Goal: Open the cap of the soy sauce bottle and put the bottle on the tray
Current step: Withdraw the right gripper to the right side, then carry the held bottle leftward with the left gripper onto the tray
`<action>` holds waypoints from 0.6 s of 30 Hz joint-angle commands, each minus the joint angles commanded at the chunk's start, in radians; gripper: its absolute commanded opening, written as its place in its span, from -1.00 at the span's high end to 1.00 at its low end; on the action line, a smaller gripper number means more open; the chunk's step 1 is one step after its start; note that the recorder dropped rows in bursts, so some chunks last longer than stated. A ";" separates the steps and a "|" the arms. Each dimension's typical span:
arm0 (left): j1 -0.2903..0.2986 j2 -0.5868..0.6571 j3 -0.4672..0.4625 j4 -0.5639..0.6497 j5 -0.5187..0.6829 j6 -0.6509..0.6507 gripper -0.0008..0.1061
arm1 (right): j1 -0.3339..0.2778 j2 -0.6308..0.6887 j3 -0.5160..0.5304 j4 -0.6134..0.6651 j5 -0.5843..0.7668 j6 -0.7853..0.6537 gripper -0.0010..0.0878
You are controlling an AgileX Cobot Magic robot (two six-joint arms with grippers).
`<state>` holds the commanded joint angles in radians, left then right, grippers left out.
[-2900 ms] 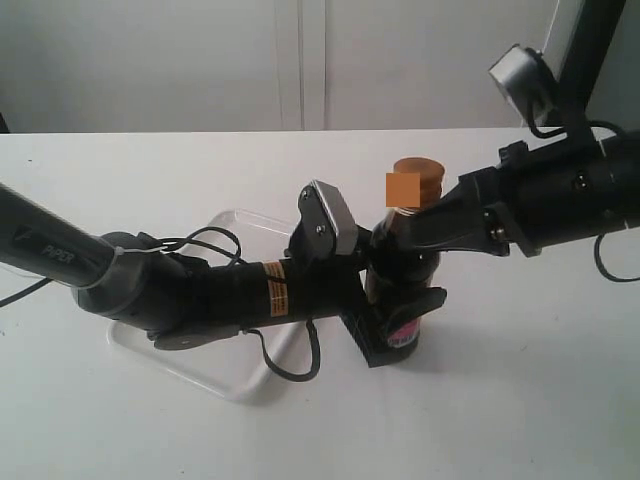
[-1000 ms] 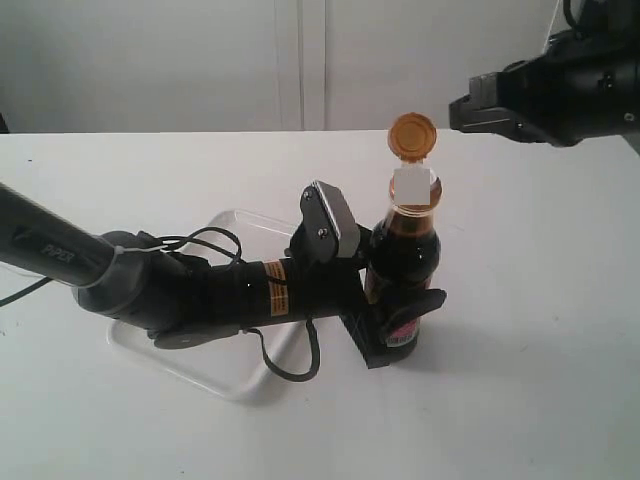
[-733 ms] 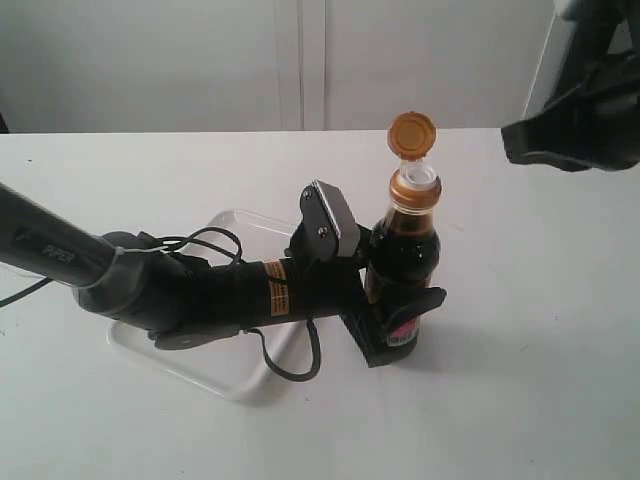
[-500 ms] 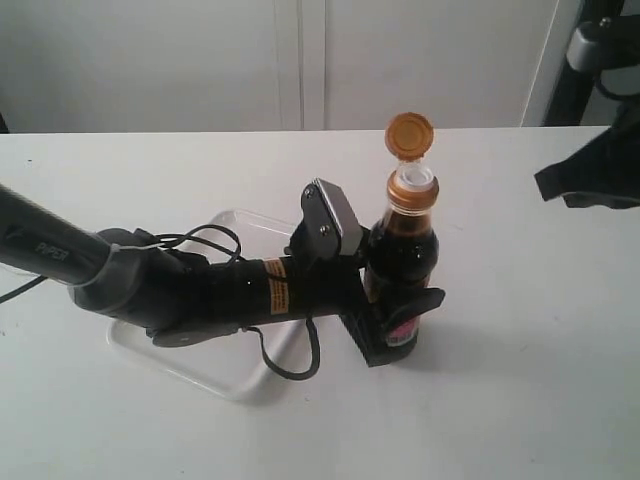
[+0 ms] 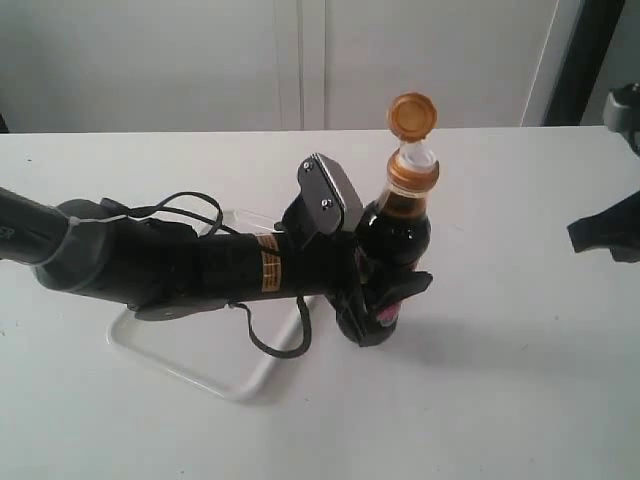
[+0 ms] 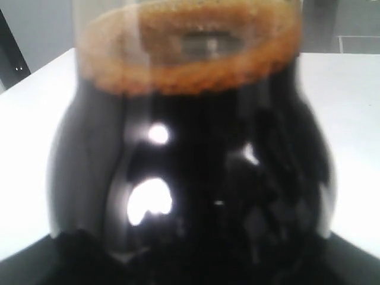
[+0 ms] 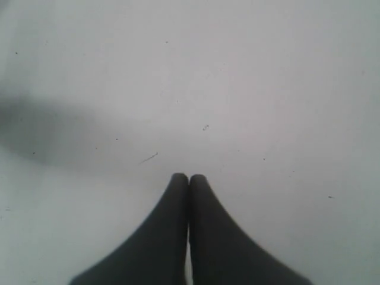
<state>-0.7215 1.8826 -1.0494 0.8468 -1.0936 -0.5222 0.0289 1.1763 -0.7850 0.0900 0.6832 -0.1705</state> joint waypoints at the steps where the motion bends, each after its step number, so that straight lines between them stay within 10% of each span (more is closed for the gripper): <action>1: 0.000 -0.010 0.002 0.000 0.000 0.000 0.99 | 0.000 -0.006 0.025 0.000 -0.022 0.000 0.98; 18: 0.058 -0.149 0.130 -0.052 -0.121 -0.003 0.99 | 0.000 -0.051 0.149 0.076 -0.209 -0.004 0.98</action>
<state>-0.6630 1.7335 -0.9191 0.7945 -1.2145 -0.5250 0.0289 1.1253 -0.6361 0.1664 0.4742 -0.1744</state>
